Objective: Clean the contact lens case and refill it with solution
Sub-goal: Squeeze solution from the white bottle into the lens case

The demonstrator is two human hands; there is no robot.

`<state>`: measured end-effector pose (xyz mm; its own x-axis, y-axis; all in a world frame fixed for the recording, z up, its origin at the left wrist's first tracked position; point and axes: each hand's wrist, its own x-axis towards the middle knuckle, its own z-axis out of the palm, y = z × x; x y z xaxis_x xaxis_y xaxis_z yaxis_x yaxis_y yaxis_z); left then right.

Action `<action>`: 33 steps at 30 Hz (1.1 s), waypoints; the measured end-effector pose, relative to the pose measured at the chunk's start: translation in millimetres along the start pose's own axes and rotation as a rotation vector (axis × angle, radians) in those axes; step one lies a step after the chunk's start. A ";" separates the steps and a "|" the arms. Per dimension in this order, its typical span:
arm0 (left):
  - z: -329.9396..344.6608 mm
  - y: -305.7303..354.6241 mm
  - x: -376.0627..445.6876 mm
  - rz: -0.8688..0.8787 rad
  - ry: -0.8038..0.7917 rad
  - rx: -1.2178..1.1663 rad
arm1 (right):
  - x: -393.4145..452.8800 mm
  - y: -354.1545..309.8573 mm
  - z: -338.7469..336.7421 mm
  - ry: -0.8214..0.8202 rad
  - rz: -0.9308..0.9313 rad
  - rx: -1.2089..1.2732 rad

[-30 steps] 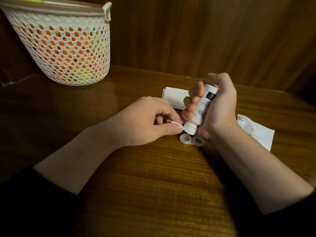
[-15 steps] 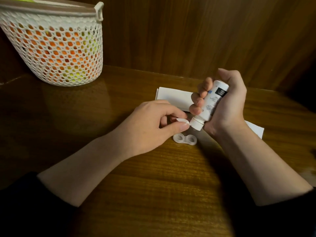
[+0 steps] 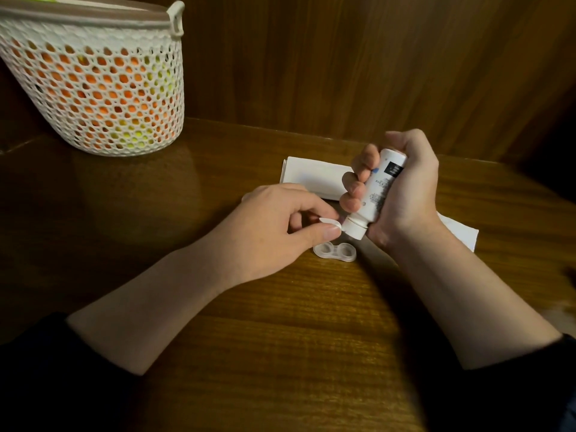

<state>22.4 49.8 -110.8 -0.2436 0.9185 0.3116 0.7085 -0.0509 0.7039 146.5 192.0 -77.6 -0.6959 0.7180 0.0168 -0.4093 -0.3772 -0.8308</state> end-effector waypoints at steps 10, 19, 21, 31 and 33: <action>1.3 0.7 -0.1 0.002 -0.002 -0.005 | 0.6 -0.9 -0.8 -0.003 -0.011 -0.019; 2.0 0.3 0.2 0.002 -0.016 0.008 | 1.6 -1.4 -1.8 0.000 -0.013 -0.035; 1.9 0.2 0.2 0.006 -0.017 0.011 | 1.5 -1.7 -1.5 0.001 -0.009 -0.036; 2.5 -1.0 0.9 0.014 -0.019 -0.001 | 0.9 -2.5 -0.3 -0.002 -0.009 -0.033; 2.4 -1.3 1.0 0.015 -0.018 0.001 | 0.8 -2.3 -0.2 -0.006 -0.011 -0.037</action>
<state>22.8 51.7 -112.9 -0.2213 0.9245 0.3105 0.7129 -0.0639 0.6984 147.0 193.6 -75.8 -0.6952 0.7182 0.0295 -0.3949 -0.3475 -0.8505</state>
